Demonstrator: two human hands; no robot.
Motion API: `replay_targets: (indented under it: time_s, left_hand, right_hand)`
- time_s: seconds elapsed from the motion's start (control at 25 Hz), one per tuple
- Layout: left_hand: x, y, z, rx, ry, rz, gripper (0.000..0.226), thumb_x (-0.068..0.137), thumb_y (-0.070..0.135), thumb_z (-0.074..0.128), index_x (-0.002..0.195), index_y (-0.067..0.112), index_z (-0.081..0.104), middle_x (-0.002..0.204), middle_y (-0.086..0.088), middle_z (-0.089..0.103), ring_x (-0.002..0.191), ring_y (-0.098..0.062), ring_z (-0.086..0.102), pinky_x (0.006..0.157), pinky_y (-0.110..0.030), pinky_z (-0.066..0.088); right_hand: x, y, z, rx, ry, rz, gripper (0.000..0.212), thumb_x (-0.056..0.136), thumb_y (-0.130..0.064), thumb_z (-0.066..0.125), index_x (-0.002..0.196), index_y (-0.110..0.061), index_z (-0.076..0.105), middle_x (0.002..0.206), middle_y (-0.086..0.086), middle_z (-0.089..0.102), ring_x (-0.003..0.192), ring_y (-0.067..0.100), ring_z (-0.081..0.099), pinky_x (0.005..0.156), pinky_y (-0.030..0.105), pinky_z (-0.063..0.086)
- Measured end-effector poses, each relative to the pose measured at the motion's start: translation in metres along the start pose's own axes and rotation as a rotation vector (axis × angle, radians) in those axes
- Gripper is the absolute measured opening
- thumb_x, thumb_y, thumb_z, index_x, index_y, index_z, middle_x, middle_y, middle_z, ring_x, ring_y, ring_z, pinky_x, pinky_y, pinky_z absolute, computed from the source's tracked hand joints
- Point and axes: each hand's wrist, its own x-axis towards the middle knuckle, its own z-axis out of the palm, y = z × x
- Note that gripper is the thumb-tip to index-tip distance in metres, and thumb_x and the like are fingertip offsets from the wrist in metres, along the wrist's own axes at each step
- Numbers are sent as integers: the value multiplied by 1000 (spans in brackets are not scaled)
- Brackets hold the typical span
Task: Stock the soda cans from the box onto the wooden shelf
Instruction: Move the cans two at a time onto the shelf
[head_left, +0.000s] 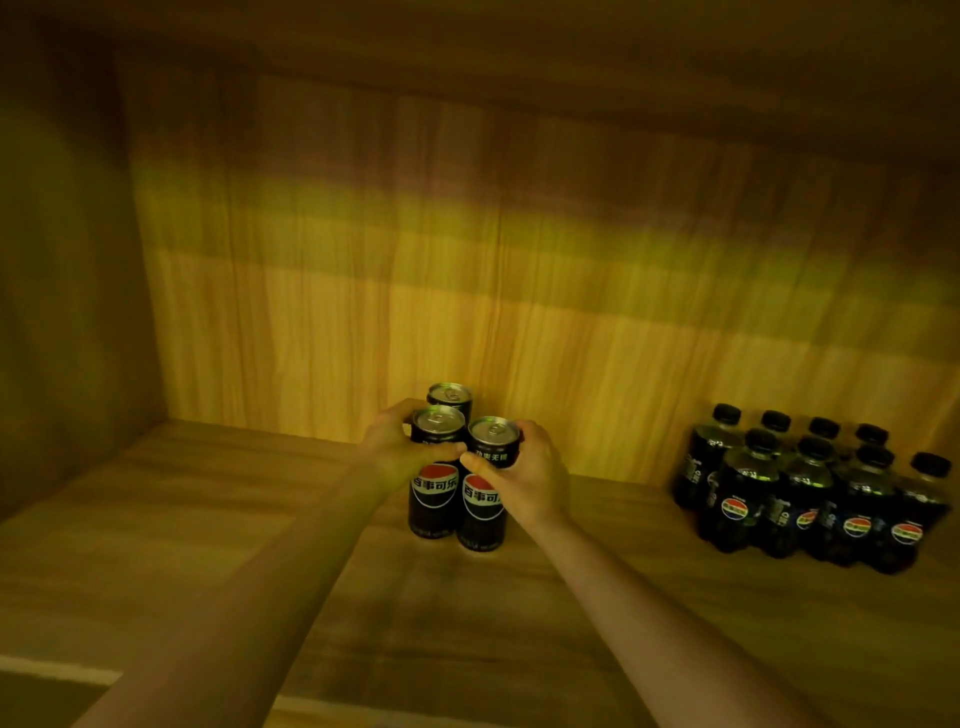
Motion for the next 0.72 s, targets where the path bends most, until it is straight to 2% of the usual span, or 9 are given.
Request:
replay_targets:
  time_s: [0.08,0.2,0.36,0.44,0.56,0.64,0.72]
  left_hand:
    - [4,-3,4,40,7,10,64,64,16,81,121,12,53,116,-5,58,107,-24,55,91,-39,50]
    - [10,-6,8,70,42,32,65,64,19,81,122,13,52,122,-8,58,111,-27,56,92,-37,49]
    - [12,-12,11,91,78,13,77,64,25,81,130,15,43,130,-8,54,115,-27,55,96,-43,49]
    - [11,-13,13,81,79,-4,82,65,26,80,134,16,38,134,-9,52,118,-27,53,97,-44,48]
    - [0,-14,8,34,76,-51,88,69,34,76,140,20,26,143,-10,41,127,-28,44,98,-49,46]
    - [-13,-12,-5,67,125,-66,83,75,45,67,142,22,24,146,-11,35,126,-29,44,96,-51,47]
    - [-32,-8,-22,169,150,-45,73,80,47,60,140,21,27,144,-11,38,120,-27,49,94,-48,49]
  right_hand:
    - [9,6,4,16,-2,3,61,66,-38,78,111,-4,54,114,10,60,103,21,57,65,11,38]
    - [22,12,10,11,-31,-4,65,66,-37,78,115,-4,52,118,11,58,107,22,56,78,21,43]
    - [25,16,12,44,-63,25,72,64,-39,79,119,-6,48,122,11,57,112,24,56,88,31,49]
    - [23,16,10,87,-105,58,78,64,-40,78,125,-8,42,126,10,55,117,24,54,91,34,49]
    - [15,15,-3,84,-118,122,94,66,-46,74,139,-16,24,141,8,42,128,26,43,100,40,43]
    - [7,12,-18,-11,-64,61,87,73,-48,68,140,-17,24,145,8,36,132,24,37,103,38,39]
    - [-3,3,-33,-135,-26,-41,73,81,-46,59,138,-13,30,144,8,38,131,23,37,103,34,36]
